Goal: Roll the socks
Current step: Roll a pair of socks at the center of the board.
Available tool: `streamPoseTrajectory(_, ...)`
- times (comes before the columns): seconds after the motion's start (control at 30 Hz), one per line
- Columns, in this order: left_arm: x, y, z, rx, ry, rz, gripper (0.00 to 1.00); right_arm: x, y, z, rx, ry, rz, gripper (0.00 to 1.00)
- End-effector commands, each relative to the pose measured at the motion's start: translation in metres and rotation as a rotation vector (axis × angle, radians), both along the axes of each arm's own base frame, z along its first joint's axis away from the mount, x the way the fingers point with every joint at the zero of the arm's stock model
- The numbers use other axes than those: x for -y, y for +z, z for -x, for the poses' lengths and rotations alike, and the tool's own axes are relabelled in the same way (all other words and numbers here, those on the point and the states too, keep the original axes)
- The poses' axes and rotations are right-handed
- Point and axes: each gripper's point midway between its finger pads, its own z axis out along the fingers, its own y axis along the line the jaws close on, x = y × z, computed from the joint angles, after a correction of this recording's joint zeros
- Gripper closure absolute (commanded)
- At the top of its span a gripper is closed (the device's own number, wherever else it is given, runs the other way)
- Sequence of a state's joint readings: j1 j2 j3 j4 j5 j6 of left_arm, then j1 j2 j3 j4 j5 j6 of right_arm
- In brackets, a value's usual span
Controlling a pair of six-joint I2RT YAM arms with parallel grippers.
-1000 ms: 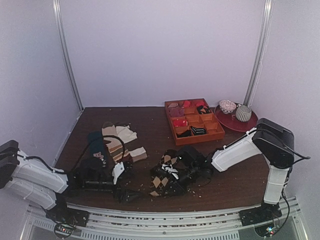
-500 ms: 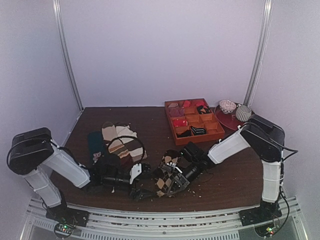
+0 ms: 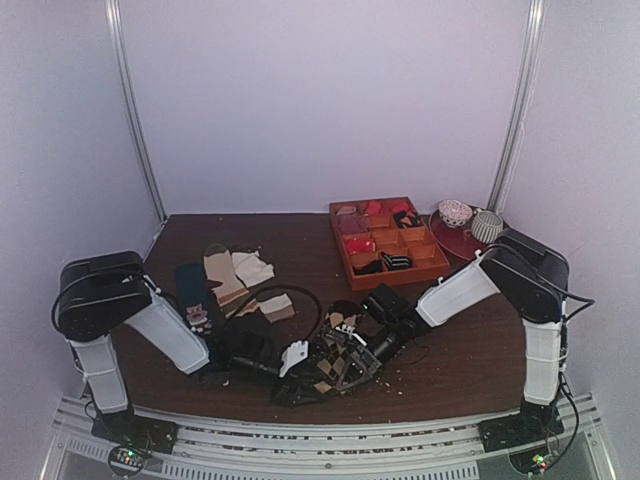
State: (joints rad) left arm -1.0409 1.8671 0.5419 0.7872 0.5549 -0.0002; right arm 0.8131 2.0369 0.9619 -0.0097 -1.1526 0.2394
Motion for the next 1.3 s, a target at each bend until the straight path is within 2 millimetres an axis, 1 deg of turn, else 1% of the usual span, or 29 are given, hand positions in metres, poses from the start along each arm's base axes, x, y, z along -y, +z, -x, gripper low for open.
streamPoseTrajectory(0.0,0.002,-0.009,-0.001,-0.032,0.014,-0.031,0.45,0.046,-0.064,0.016,-0.058,-0.062,0.309,0.96)
streamPoseTrajectory(0.07,0.002,-0.010,0.000,-0.035,0.011,-0.032,0.49,0.046,-0.065,0.016,-0.057,-0.064,0.310,0.96)
streamPoseTrajectory(0.1,0.003,-0.010,0.000,-0.040,0.006,-0.034,0.55,0.045,-0.064,0.016,-0.057,-0.068,0.307,0.96)
streamPoseTrajectory(0.17,0.003,-0.013,0.002,-0.055,-0.003,-0.047,0.73,0.045,-0.065,0.016,-0.064,-0.075,0.307,0.96)
streamPoseTrajectory(0.2,0.003,-0.016,0.003,-0.065,-0.008,-0.055,0.78,0.045,-0.064,0.016,-0.064,-0.077,0.304,0.96)
streamPoseTrajectory(0.33,-0.002,-0.028,0.008,-0.112,-0.004,-0.096,0.82,0.043,-0.062,0.015,-0.064,-0.082,0.297,0.96)
streamPoseTrajectory(0.4,-0.007,-0.034,0.008,-0.133,0.020,-0.123,1.00,0.042,-0.061,0.015,-0.062,-0.079,0.291,0.96)
streamPoseTrajectory(0.47,-0.013,-0.041,0.007,-0.166,0.060,-0.155,1.00,0.041,-0.059,0.014,-0.053,-0.081,0.279,0.94)
streamPoseTrajectory(0.5,-0.016,-0.044,0.007,-0.192,0.081,-0.177,1.00,0.038,-0.055,0.012,-0.041,-0.082,0.264,0.91)
streamPoseTrajectory(0.57,-0.023,-0.049,0.010,-0.254,0.110,-0.212,1.00,0.033,-0.044,0.006,0.004,-0.086,0.221,0.86)
streamPoseTrajectory(0.6,-0.027,-0.050,0.014,-0.288,0.122,-0.228,1.00,0.030,-0.035,0.001,0.045,-0.096,0.189,0.84)
streamPoseTrajectory(0.63,-0.032,-0.052,0.017,-0.321,0.138,-0.244,1.00,0.023,-0.022,-0.009,0.115,-0.119,0.136,0.83)
streamPoseTrajectory(0.7,-0.045,-0.058,0.020,-0.391,0.185,-0.291,1.00,0.016,0.008,-0.026,0.254,-0.178,0.037,0.80)
streamPoseTrajectory(0.73,-0.051,-0.061,0.023,-0.433,0.207,-0.312,1.00,0.013,0.026,-0.034,0.336,-0.217,-0.020,0.78)
streamPoseTrajectory(0.8,-0.066,-0.067,0.027,-0.531,0.264,-0.355,1.00,0.014,0.057,-0.048,0.544,-0.285,-0.110,0.74)
streamPoseTrajectory(0.87,-0.079,-0.073,0.034,-0.624,0.291,-0.390,1.00,0.016,0.078,-0.047,0.768,-0.307,-0.173,0.70)
streamPoseTrajectory(0.9,-0.085,-0.074,0.038,-0.662,0.297,-0.404,1.00,0.014,0.084,-0.037,0.881,-0.279,-0.192,0.69)
streamPoseTrajectory(0.93,-0.088,-0.075,0.042,-0.687,0.296,-0.414,1.00,0.015,0.087,-0.035,1.005,-0.271,-0.180,0.66)
streamPoseTrajectory(0.97,-0.091,-0.077,0.045,-0.705,0.302,-0.432,1.00,0.013,0.089,-0.029,1.111,-0.240,-0.176,0.65)
streamPoseTrajectory(1.1,-0.096,-0.084,0.046,-0.735,0.306,-0.487,1.00,-0.002,0.085,-0.001,1.394,-0.074,-0.165,0.63)
streamPoseTrajectory(1.2,-0.097,-0.088,0.045,-0.737,0.298,-0.515,1.00,-0.016,0.075,0.018,1.514,0.082,-0.152,0.63)
streamPoseTrajectory(1.23,-0.097,-0.089,0.045,-0.738,0.297,-0.519,1.00,-0.021,0.073,0.021,1.539,0.127,-0.148,0.63)
streamPoseTrajectory(1.27,-0.098,-0.089,0.045,-0.739,0.296,-0.522,1.00,-0.023,0.064,0.023,1.546,0.171,-0.119,0.62)
